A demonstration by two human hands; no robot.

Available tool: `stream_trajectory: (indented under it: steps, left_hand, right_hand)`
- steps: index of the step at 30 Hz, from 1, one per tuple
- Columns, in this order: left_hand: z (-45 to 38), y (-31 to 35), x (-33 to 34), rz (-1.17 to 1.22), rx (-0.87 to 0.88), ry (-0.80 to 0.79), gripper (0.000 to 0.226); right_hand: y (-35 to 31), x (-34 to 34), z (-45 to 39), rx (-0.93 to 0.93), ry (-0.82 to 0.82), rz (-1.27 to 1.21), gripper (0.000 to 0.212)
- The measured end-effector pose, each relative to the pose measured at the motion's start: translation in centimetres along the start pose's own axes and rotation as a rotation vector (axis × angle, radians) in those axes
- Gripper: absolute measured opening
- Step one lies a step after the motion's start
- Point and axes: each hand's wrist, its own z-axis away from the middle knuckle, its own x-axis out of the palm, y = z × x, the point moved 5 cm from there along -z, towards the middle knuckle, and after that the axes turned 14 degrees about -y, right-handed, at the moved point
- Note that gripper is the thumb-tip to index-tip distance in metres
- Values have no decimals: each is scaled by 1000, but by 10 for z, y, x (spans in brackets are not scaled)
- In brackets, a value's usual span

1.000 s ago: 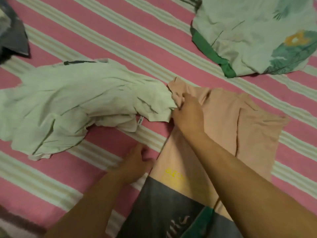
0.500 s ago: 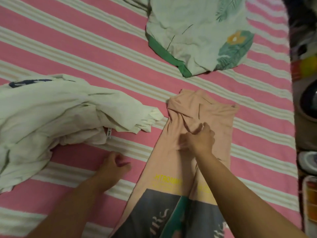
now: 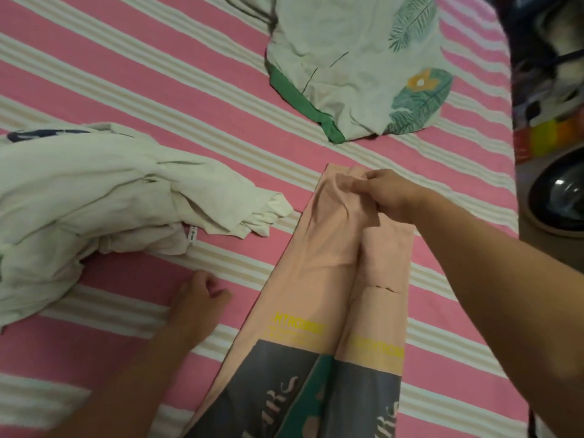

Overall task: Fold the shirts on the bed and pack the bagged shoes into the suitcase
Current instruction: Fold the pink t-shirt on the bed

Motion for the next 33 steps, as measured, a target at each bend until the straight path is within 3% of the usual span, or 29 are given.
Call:
stream_trajectory:
  steps: [3, 6, 8, 13, 15, 18, 20, 22, 25, 28, 31, 33]
  left_hand:
    - [33, 50, 30, -170, 259, 261, 44]
    - [49, 123, 74, -220, 568, 195, 62]
    - [51, 160, 95, -215, 598, 145, 72]
    - [57, 210, 110, -22, 461, 351, 77]
    - [60, 218, 109, 47, 374, 418, 69]
    - [68, 220, 97, 280, 421, 383, 22]
    - [75, 214, 87, 274, 417, 404, 14]
    - [89, 210, 75, 106, 418, 517, 17]
    - [106, 208, 68, 9, 514, 529, 19]
    - [110, 207, 70, -84, 585, 469, 19]
    - [105, 207, 92, -239, 670, 400, 14]
    - [94, 204, 117, -325, 633, 248, 13]
  right_hand:
    - [-5, -10, 17, 16, 41, -130, 13]
    - [-7, -2, 25, 100, -24, -134, 20]
    - [-16, 5, 30, 133, -28, -58, 15]
    - [-49, 27, 44, 140, -128, 197, 22]
    - [-55, 34, 50, 150, -196, 266, 28]
    - [-61, 29, 60, 160, -238, 309, 25]
    - [-65, 13, 61, 130, -198, 297, 22]
    - [-59, -6, 62, 96, -170, 174, 17]
    - [-37, -11, 62, 57, -329, -347, 12]
    - [5, 7, 62, 13, -498, -782, 45]
    - [61, 32, 67, 65, -498, -897, 74]
    - [87, 48, 76, 50, -526, -992, 78]
